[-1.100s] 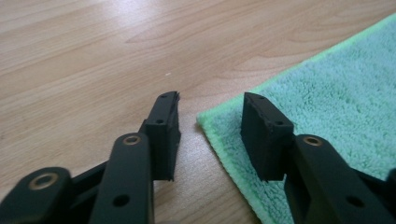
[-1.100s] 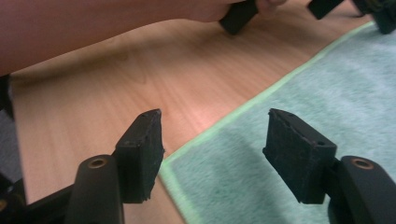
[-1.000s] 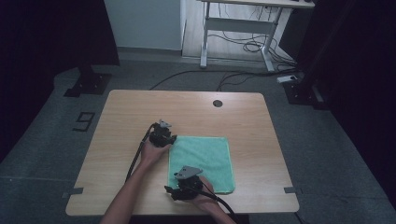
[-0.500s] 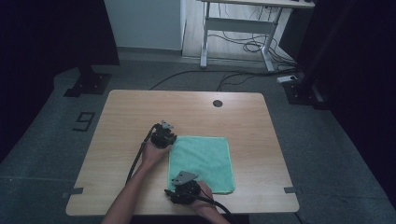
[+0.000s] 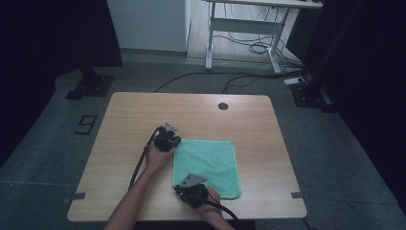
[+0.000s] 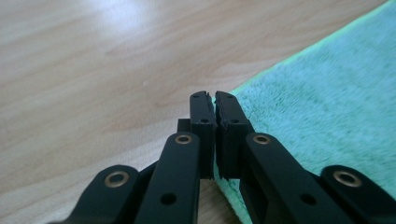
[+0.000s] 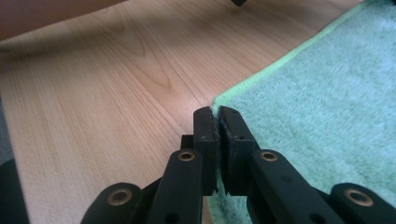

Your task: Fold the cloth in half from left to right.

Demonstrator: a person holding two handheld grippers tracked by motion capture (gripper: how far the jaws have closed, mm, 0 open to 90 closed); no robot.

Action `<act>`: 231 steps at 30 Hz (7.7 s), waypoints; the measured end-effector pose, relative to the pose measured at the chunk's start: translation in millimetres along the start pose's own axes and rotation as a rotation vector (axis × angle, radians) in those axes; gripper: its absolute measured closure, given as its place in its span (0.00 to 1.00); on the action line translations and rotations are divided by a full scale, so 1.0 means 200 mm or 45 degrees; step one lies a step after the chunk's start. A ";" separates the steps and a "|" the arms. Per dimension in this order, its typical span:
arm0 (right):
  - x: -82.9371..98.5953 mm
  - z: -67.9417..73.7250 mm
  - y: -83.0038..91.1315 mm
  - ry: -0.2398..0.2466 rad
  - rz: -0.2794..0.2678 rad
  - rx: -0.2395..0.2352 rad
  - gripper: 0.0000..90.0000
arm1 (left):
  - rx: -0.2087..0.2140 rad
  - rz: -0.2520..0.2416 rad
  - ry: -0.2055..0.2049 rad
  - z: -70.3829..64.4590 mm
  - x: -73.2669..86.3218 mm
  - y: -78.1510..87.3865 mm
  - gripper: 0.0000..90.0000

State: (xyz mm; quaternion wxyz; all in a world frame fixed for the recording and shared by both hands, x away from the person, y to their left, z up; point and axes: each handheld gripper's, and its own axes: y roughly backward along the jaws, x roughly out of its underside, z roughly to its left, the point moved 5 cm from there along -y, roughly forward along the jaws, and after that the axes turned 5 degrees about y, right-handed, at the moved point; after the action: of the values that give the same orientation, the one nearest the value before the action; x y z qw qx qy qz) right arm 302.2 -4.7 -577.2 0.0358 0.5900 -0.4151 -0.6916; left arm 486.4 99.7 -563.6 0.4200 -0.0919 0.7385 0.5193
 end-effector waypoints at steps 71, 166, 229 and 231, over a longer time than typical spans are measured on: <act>-0.43 0.16 0.06 -0.003 -0.355 -0.019 0.94 | -0.061 -0.107 0.054 0.14 -0.25 0.49 0.96; 0.23 -0.22 0.27 -0.414 -0.146 0.085 0.84 | 0.107 0.066 -0.012 -0.32 -0.23 -0.14 0.74; 0.23 -0.38 0.37 -0.405 -0.093 0.260 0.51 | 0.042 0.023 -0.026 -0.16 -0.01 0.12 0.55; 0.22 -0.39 0.35 -0.395 -0.093 0.243 0.51 | 0.040 0.040 -0.021 -0.15 0.02 0.14 0.55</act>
State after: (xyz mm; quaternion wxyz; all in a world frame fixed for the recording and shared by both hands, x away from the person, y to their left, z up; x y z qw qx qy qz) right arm 323.6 -115.3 -564.8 -0.1098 0.4918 -0.4575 -0.7326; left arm 453.1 88.5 -544.4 0.4191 -0.0695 0.7446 0.5148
